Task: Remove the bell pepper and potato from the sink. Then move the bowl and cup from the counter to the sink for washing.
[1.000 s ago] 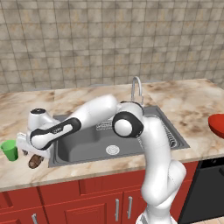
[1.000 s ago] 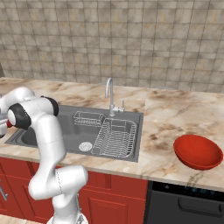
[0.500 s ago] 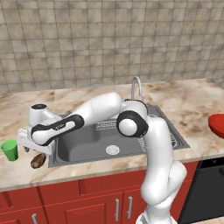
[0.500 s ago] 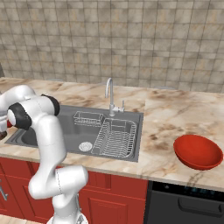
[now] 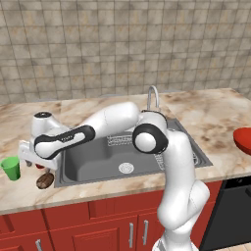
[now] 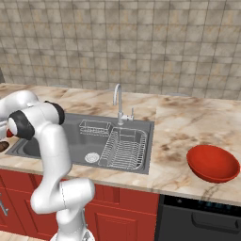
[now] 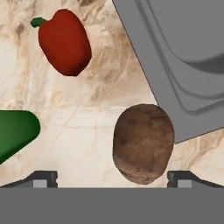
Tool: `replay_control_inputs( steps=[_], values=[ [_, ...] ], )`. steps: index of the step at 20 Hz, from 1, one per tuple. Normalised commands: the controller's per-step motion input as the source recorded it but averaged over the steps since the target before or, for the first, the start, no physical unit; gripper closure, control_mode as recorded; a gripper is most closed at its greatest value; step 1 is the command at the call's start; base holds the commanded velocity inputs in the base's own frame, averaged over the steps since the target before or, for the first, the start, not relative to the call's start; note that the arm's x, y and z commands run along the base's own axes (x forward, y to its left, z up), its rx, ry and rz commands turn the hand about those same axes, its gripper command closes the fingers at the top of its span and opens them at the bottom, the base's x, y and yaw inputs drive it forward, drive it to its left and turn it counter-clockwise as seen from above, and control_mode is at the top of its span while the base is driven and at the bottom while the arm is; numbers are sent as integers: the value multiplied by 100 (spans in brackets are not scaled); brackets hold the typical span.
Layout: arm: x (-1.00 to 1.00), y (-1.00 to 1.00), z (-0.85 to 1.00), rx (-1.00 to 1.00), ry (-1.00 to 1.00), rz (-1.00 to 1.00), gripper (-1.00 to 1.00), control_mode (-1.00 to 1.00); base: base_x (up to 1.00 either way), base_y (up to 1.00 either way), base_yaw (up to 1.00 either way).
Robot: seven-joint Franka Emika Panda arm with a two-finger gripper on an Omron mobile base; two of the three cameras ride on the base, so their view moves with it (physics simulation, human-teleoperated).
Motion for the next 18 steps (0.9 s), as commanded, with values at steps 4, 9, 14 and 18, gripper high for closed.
replay_control_inputs(
  steps=[4,9,14,18],
  values=[
    [6,11,9,0,-2,0,-100,-100,0,0,0],
    [9,12,9,0,-2,0,-100,-100,0,0,0],
    [14,16,6,0,-1,0,-100,-100,0,0,0],
    [13,15,7,0,-1,0,-100,-100,0,0,0]
  ],
)
